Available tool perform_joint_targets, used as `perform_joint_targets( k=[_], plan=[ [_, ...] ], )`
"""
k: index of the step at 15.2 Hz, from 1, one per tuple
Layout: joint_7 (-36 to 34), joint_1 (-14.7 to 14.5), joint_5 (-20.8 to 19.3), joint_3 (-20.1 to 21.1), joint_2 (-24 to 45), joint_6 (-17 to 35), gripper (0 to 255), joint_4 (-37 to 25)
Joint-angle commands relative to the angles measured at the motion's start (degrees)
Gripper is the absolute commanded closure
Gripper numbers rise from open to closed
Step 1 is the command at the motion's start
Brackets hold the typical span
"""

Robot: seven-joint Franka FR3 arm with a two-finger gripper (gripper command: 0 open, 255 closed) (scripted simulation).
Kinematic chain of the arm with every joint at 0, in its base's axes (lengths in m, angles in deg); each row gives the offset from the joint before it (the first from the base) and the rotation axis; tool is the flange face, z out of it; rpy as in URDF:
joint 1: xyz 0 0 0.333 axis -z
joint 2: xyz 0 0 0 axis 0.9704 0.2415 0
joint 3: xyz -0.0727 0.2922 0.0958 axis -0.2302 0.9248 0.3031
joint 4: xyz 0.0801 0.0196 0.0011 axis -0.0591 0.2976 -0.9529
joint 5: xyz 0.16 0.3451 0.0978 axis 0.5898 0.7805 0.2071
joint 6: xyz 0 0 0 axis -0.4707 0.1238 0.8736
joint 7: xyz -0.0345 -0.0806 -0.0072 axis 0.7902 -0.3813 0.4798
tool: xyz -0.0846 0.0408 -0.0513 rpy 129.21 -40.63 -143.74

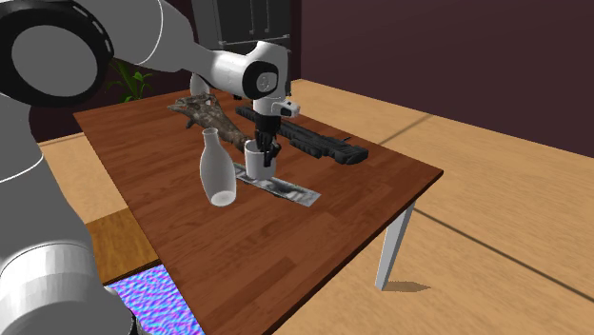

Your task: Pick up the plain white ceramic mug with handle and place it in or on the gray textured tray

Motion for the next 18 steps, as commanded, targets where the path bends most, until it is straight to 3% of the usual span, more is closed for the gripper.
perform_joint_targets(
  k=[1, 11, 12, 17, 18],
  plan=[
    [0.1, 0.0, -0.1, 0.0, 0.4, 1.4, 255, 1.0],
    [0.0, 0.0, -0.3, 0.0, 1.1, 3.2, 255, 2.1],
    [0.0, 0.0, -0.3, 0.0, 1.1, 3.2, 0, 2.1],
    [0.0, 0.0, -0.3, 0.0, 1.1, 3.2, 0, 2.1],
    [0.1, 0.0, -0.2, -0.1, 0.6, 1.4, 0, 0.7]
  ],
)
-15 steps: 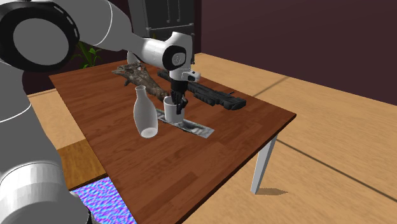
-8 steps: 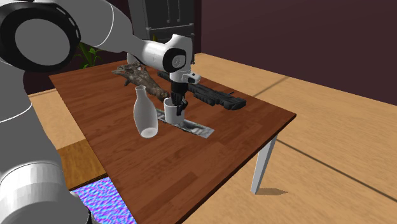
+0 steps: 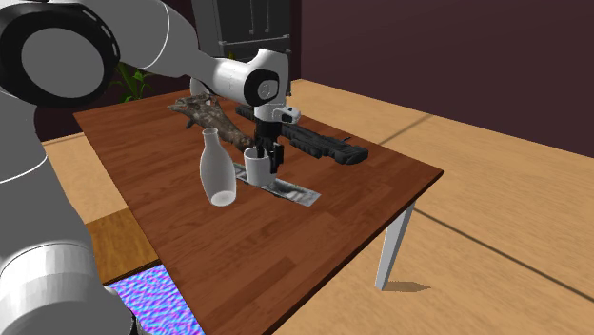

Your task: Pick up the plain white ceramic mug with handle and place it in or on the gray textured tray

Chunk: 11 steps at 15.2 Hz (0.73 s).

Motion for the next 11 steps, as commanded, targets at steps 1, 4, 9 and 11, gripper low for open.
perform_joint_targets(
  k=[1, 4, 9, 11],
  plan=[
    [0.1, 0.1, 0.3, 0.0, -0.9, -2.9, 0, -2.1],
    [0.2, 0.2, 0.4, -0.1, -1.6, -6.3, 0, -4.8],
    [0.2, 0.2, 0.4, -0.1, -1.6, -6.3, 0, -4.8],
    [0.2, 0.2, 0.4, -0.1, -1.6, -6.3, 0, -4.8]
  ],
)
